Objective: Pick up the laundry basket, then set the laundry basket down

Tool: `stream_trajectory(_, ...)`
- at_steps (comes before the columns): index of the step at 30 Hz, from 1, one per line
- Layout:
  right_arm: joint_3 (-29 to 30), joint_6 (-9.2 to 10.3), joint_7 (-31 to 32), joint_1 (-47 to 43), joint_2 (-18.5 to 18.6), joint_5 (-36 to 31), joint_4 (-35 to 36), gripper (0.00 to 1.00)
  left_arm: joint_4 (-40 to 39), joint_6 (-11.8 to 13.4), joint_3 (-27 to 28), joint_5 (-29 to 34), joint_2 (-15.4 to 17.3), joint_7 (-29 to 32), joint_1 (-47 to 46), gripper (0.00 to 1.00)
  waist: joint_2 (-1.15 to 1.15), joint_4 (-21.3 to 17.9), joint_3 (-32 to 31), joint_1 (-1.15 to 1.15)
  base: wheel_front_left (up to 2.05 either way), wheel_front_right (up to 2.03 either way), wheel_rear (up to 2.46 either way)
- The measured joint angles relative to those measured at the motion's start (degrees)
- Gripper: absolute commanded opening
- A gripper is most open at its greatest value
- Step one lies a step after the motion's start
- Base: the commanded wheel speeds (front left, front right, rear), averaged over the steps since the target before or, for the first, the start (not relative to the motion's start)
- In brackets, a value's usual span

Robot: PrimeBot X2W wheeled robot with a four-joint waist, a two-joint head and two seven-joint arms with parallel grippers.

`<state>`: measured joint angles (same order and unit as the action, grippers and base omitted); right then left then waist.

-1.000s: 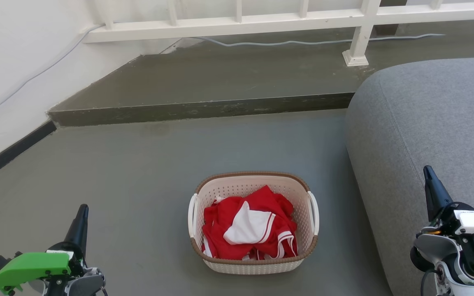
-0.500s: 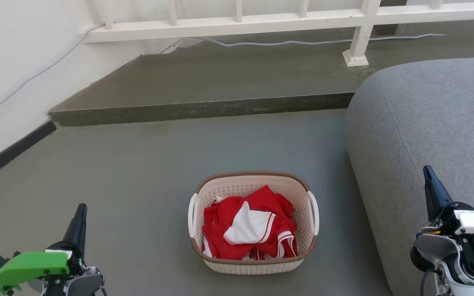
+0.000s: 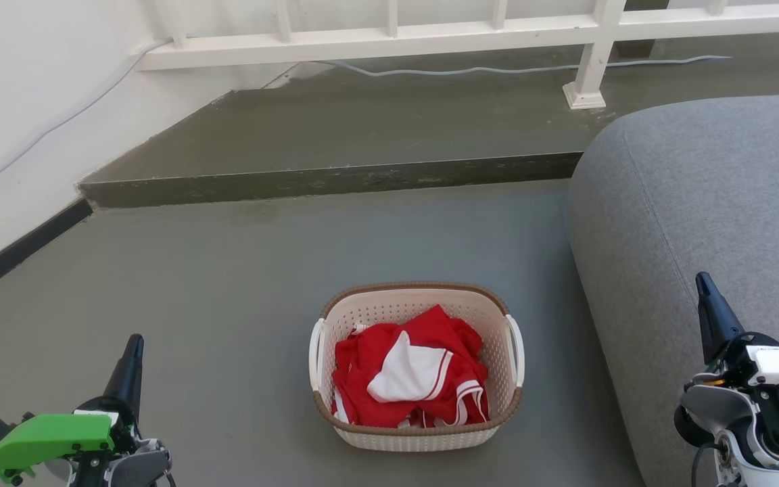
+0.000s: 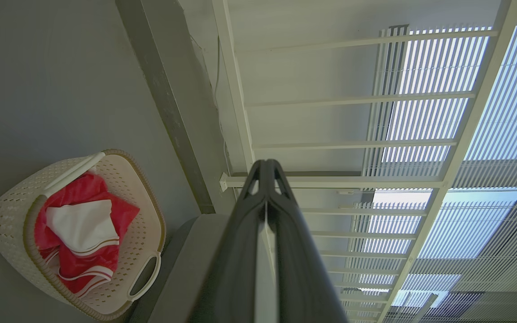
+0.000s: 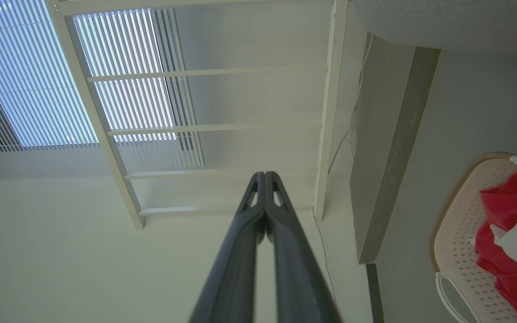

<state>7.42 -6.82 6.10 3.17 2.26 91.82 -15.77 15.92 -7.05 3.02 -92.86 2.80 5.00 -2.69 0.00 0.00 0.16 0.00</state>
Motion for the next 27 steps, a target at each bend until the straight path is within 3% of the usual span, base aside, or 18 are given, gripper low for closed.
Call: stream_trajectory(27,0.0,0.0,0.0,0.0,0.0,0.0,0.0,0.0,0.0,0.0,0.1,0.0,0.0,0.0,0.0,0.0,0.0,0.0,0.0,0.0,0.0,0.0,0.0)
